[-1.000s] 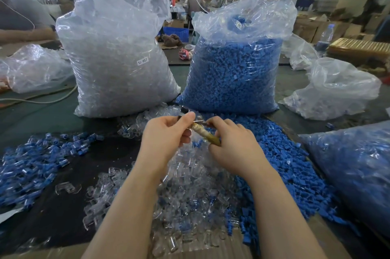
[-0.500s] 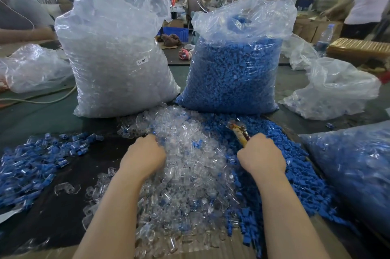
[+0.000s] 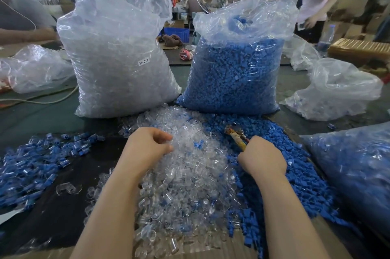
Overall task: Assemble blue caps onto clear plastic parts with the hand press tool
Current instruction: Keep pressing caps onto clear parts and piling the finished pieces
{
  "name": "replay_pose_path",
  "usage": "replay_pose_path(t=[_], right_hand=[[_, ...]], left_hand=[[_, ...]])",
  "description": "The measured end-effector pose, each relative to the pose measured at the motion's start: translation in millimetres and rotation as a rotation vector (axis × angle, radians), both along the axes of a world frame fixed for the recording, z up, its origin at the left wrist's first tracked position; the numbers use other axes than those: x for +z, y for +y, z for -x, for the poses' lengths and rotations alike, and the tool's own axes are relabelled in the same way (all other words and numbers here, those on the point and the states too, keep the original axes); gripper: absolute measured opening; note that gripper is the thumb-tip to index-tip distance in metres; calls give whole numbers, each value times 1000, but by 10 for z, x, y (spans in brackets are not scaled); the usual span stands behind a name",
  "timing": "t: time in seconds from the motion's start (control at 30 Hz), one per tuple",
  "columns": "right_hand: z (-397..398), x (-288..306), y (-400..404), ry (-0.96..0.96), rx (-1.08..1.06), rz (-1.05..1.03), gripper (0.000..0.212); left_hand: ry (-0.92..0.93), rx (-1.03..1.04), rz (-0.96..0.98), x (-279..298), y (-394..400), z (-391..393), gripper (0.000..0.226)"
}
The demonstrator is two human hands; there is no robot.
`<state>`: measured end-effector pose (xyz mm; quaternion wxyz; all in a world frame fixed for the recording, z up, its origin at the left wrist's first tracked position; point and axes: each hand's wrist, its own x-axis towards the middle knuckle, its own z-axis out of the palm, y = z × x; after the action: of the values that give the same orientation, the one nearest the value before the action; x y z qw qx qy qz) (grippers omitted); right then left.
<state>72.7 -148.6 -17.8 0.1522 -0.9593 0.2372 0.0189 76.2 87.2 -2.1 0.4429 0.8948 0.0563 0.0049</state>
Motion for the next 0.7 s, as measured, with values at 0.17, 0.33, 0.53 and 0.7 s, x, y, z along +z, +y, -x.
replay_pose_path(t=[0.17,0.33,0.53,0.7], right_hand=[[-10,18,-15,23,4,-43,27],[-16,45,-1,32,43,-90,15],[-7,51,-1,-26,56,-109,15],[-13,56,-16,-199,113,-236,12]], left_hand=[[-38,-8,110,47,-10,11,22],[-58,-69,124,55,-153,18,16],[-82,-90,137,66,-251,37,12],[-106,-39,290,97,-277,45,13]])
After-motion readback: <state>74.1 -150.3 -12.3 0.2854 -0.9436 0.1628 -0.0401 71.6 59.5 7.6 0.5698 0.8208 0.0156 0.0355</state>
